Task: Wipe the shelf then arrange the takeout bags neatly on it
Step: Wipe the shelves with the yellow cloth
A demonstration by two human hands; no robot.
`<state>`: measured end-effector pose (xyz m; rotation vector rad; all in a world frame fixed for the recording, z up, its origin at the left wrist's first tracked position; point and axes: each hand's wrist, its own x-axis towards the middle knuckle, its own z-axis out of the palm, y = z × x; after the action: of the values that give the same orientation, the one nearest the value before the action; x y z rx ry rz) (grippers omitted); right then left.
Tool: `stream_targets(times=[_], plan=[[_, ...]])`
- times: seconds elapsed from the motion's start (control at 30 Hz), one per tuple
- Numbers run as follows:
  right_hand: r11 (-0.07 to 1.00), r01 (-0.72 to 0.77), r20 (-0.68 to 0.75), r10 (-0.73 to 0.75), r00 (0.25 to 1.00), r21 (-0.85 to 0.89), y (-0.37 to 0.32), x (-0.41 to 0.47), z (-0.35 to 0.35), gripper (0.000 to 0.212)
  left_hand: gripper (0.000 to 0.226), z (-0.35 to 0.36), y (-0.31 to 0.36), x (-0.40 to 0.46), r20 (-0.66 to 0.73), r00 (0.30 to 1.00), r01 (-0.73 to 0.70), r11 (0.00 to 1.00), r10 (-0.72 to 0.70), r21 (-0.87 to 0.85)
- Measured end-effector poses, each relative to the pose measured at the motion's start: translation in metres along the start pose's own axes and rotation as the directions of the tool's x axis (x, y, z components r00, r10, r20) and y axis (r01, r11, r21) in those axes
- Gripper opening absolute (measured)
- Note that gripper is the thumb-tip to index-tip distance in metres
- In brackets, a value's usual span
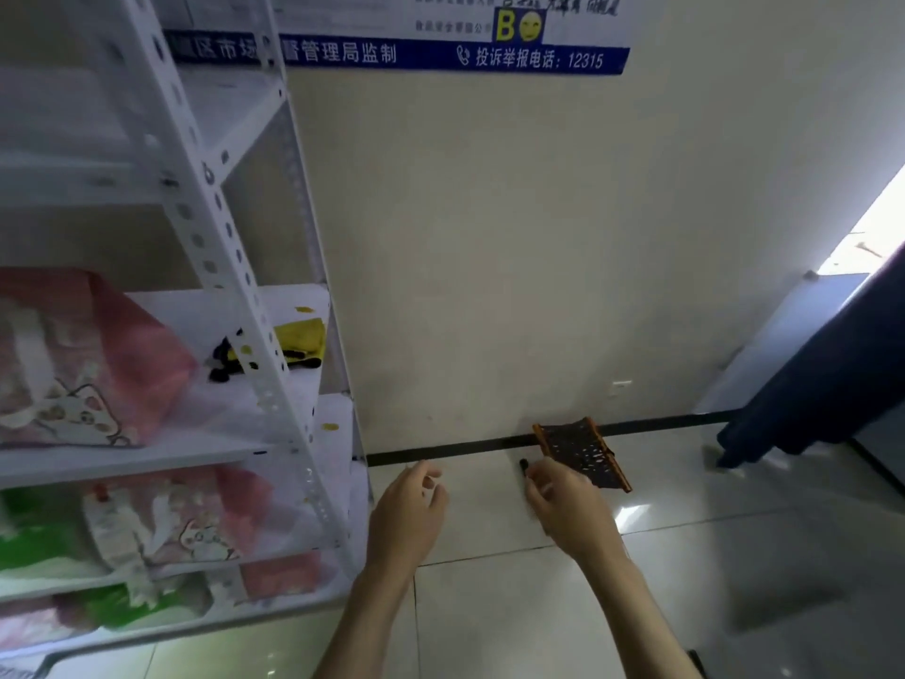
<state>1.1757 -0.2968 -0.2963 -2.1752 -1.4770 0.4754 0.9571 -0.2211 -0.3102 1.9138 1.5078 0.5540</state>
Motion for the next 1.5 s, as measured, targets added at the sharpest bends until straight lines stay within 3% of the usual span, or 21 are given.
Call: stream_targets(times=[0.1,0.23,0.4,0.63,0.83,1.2,1.4,1.5], plan=[[0.997,0.059,0.044,-0.057,0.997,-0.049,0.016,0.041,-0.008,0.016,0.019,0.015,0.017,0.022,-0.032,0.999,0.033,0.999,-0.033,0.006],[0.986,0.160,0.079,-0.157,0.984,-0.038,0.040,0.094,-0.019,0.037,0.021,0.027,0.053,0.056,-0.096,0.991,0.091,0.996,-0.088,0.019],[0.943,0.328,0.129,-0.319,0.939,-0.060,0.046,0.158,-0.038,0.015,0.017,0.031,0.086,0.095,-0.242,0.961,0.147,0.988,-0.133,0.039],[0.879,0.468,0.234,-0.476,0.848,0.091,0.012,0.249,-0.027,0.013,0.014,0.000,0.092,0.135,-0.453,0.879,0.208,0.974,-0.149,0.084],[0.761,0.625,0.284,-0.647,0.708,0.177,-0.052,0.321,0.023,0.015,0.018,-0.044,0.076,0.186,-0.636,0.739,0.294,0.956,-0.221,0.010],[0.525,0.780,0.318,-0.845,0.430,0.342,-0.184,0.392,0.089,0.018,0.017,-0.112,0.016,0.236,-0.763,0.509,0.519,0.849,-0.398,-0.098],[0.322,0.807,0.259,-0.941,0.217,0.495,-0.251,0.388,0.113,0.017,0.010,-0.122,0.001,0.235,-0.804,0.379,0.638,0.759,-0.457,-0.130],[0.200,0.806,0.225,-0.971,0.085,0.557,-0.272,0.395,0.133,0.015,0.009,-0.118,-0.006,0.239,-0.848,0.319,0.682,0.724,-0.422,-0.103]])
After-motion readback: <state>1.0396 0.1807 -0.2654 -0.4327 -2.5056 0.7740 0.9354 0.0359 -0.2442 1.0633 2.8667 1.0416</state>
